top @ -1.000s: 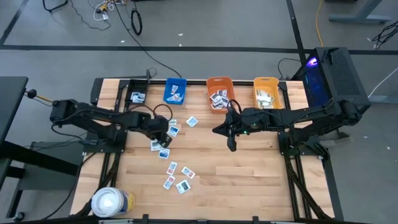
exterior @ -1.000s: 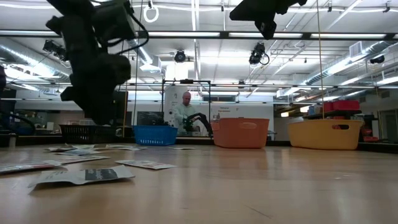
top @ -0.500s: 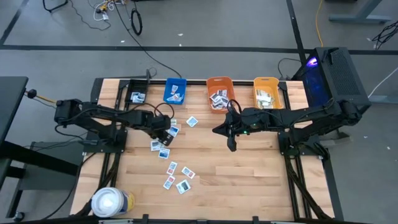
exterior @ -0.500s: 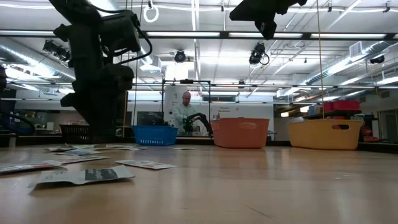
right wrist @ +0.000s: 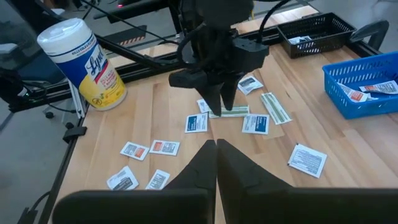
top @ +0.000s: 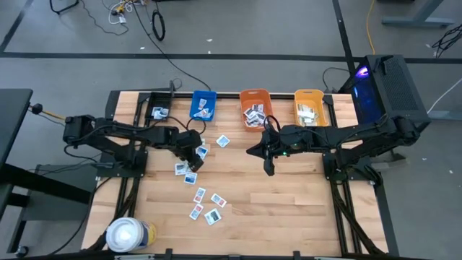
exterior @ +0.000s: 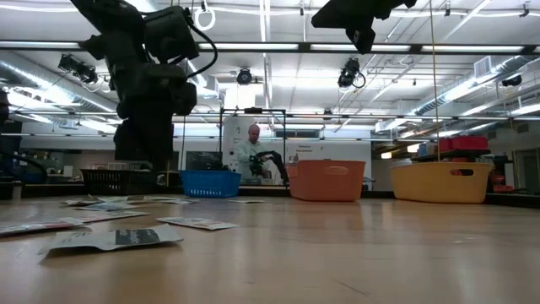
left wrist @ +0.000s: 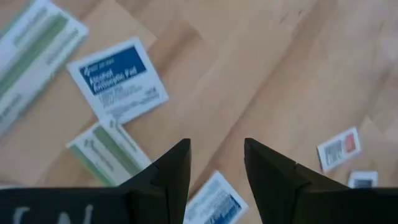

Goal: Pick & Place First Aid Supplies
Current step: Put the bandage into the yellow bin

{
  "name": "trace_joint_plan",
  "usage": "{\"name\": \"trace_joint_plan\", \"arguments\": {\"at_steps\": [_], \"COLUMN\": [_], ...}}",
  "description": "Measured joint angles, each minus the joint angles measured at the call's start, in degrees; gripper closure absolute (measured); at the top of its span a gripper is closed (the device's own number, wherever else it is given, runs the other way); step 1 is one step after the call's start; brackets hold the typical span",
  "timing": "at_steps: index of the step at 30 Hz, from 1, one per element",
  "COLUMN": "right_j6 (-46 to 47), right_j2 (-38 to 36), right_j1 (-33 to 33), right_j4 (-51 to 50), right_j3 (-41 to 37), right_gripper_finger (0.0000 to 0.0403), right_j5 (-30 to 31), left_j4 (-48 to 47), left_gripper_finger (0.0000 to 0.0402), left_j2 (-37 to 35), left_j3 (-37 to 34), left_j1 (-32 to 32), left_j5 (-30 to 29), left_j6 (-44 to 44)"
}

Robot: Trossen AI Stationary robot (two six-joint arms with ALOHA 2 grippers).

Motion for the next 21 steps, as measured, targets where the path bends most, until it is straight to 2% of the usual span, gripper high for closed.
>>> {"name": "trace_joint_plan", "arguments": {"at_steps": [2, 8, 13, 21], "right_j6": [0.0, 0.0, -0.4, -0.5], "right_j2": [0.0, 0.0, 0.0, 0.0], "right_j1": [0.0, 0.0, 0.0, 0.0], "right_j4": [0.0, 0.0, 0.0, 0.1], "right_j3": [0.0, 0.0, 0.0, 0.0], "right_gripper_finger": [0.0389, 0.0389, 0.0389, 0.0389], "right_j5": [0.0, 0.0, 0.0, 0.0], "left_j4": [-3.5, -21.2, -27.5, -31.7], "left_gripper_finger": [0.0248, 0.0235, 0.0185, 0.0095], "left_j2": [0.0, 0.0, 0.1, 5.8], "left_j3": [1.0, 9.8, 15.2, 16.1], "left_j1": [0.4, 0.6, 2.8, 5.5], "left_j5": [0.6, -7.4, -8.8, -7.6], "left_j6": [-0.6, -0.4, -3.2, -12.2]}}
